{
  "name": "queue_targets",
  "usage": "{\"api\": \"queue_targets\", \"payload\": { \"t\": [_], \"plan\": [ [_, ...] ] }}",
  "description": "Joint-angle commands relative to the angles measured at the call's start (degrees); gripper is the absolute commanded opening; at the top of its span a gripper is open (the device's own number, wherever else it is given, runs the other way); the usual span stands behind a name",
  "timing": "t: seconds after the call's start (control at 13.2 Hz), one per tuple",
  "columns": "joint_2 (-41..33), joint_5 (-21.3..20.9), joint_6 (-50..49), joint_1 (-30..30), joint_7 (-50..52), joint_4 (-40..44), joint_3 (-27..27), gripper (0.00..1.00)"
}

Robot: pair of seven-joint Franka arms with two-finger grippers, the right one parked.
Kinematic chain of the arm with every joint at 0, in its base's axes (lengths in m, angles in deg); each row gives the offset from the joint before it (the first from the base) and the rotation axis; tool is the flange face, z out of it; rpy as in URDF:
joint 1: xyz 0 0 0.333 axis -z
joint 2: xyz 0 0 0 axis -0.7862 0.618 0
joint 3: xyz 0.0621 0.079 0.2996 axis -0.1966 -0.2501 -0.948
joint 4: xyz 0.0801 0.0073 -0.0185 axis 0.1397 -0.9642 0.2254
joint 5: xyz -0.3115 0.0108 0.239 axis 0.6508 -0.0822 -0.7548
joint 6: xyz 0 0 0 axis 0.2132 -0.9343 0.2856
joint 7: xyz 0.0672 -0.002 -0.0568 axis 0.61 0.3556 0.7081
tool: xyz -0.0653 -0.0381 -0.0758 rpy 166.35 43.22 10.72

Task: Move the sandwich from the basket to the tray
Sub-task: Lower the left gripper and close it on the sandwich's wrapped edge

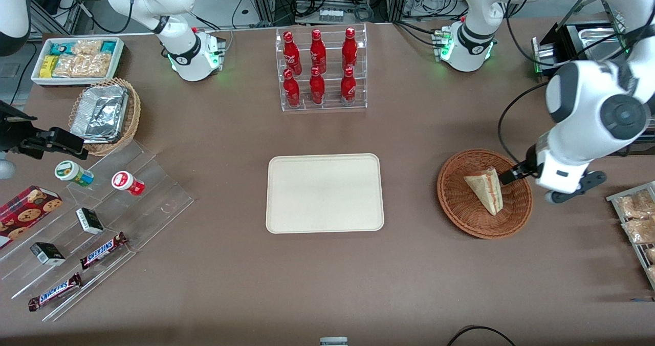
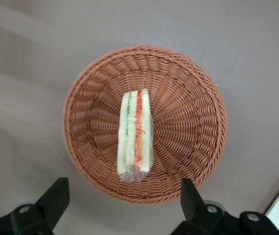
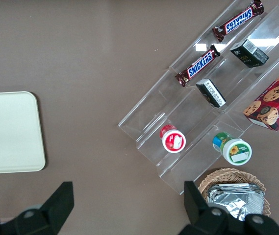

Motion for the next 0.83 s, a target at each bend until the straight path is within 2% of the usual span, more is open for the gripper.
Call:
{"api": "queue_targets", "payload": {
  "t": [0.0,0.76],
  "plan": [
    [1.1,0.0,5.2,0.7,2.1,-3.9,-0.1,1.0],
    [4.3,0.3,17.3,0.2,2.8,-12.0,-0.4,1.0]
  ]
}}
